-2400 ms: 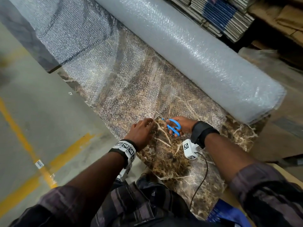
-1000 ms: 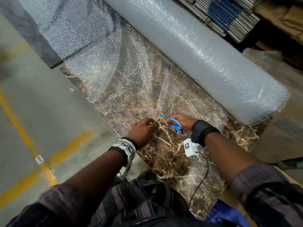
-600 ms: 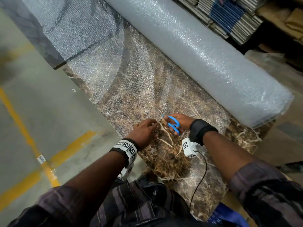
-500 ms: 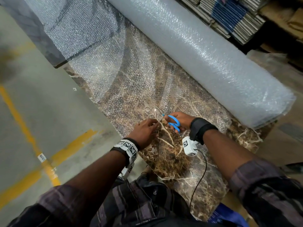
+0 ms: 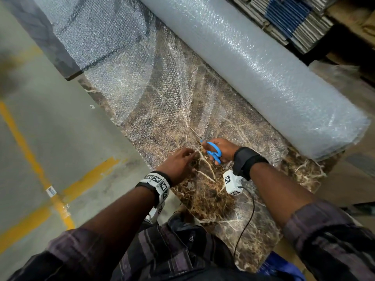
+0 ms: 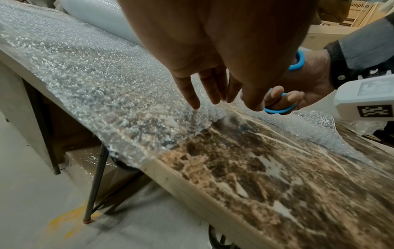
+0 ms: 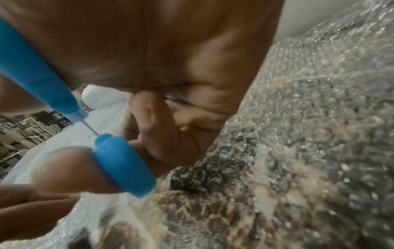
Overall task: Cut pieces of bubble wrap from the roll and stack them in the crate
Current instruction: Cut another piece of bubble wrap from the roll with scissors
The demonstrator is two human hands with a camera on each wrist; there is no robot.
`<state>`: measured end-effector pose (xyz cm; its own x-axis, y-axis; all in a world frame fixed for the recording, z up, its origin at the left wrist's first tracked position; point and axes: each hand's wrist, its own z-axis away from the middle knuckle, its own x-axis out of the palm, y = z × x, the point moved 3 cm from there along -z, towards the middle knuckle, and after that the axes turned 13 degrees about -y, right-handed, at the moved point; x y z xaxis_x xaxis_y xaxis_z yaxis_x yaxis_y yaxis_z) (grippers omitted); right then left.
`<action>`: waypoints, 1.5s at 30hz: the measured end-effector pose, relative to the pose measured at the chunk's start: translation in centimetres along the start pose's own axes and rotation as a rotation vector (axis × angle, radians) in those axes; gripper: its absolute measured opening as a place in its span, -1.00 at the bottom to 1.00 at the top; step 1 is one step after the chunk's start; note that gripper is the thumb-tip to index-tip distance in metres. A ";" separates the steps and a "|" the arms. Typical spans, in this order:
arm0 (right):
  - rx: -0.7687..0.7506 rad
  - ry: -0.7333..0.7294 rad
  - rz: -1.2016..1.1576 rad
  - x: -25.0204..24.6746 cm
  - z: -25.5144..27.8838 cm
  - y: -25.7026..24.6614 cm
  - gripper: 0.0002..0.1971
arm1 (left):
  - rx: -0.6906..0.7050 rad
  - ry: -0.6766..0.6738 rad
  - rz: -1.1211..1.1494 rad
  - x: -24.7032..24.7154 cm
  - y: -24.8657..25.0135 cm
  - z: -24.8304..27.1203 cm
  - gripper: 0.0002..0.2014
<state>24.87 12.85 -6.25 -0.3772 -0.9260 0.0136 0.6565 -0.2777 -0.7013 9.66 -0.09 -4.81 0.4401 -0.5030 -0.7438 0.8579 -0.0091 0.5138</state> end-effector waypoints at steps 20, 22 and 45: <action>-0.002 -0.115 0.028 -0.2 0.3 -0.3 0.01 | 0.035 0.062 0.071 -0.2 -0.2 0.3 -0.54; 0.009 -0.131 0.040 -0.2 0.4 -0.2 0.00 | 0.043 0.055 0.072 -0.2 -0.2 0.4 -0.54; 0.045 -0.062 -0.026 -0.4 -2.1 -2.9 -0.05 | 0.037 0.066 0.093 -0.1 -0.6 0.1 -0.55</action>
<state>21.78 14.55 -5.72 -0.3545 -0.9319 0.0767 0.6764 -0.3122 -0.6671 9.08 -0.11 -5.06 0.5349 -0.4455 -0.7179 0.8026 0.0024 0.5965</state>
